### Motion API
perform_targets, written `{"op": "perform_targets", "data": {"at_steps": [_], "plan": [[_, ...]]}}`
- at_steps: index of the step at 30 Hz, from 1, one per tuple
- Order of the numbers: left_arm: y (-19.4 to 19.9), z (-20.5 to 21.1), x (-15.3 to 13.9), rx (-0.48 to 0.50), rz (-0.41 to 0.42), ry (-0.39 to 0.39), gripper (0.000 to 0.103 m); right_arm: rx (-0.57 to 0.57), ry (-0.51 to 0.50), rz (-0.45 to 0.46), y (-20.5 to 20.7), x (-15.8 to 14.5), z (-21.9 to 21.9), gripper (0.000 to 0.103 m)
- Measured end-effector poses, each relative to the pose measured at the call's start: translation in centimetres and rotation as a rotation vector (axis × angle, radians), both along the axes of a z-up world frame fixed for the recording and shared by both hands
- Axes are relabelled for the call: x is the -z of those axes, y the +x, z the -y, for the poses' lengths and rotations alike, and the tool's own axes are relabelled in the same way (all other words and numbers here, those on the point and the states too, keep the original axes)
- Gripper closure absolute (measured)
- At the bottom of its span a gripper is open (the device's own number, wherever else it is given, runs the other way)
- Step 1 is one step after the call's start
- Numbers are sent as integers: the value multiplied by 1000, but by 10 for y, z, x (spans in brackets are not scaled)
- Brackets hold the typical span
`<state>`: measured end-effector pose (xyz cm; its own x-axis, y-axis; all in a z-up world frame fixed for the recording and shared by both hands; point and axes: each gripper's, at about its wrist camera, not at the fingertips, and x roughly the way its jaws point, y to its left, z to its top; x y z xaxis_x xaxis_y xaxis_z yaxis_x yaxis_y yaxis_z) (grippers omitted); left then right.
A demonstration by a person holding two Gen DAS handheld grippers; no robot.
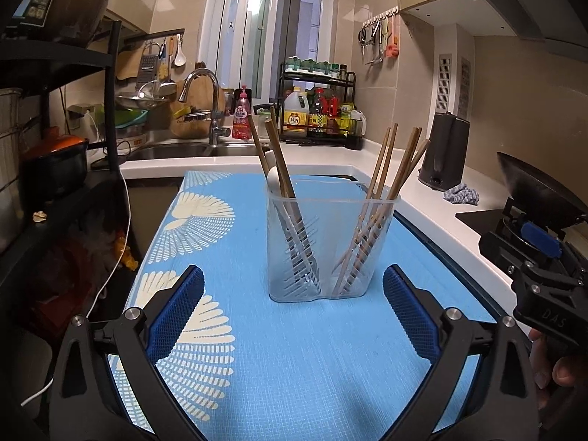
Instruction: Organize utensils
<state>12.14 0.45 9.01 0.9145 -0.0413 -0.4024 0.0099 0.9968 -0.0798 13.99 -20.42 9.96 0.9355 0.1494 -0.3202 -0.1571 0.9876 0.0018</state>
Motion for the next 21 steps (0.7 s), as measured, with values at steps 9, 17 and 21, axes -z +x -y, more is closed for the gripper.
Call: {"op": "perform_targets", "data": {"at_steps": [9,17,21], "plan": [[6,-4,5,-30,-17,-21,8,-8,-32,-42,6,14,-5,5],[6,-10,11,-49,-37,-16,8,12,-30,-66,10,18,-4,5],[5,-11,11,-48,-40,-24,8,14,-36,-70,10,19,-5,5]]}}
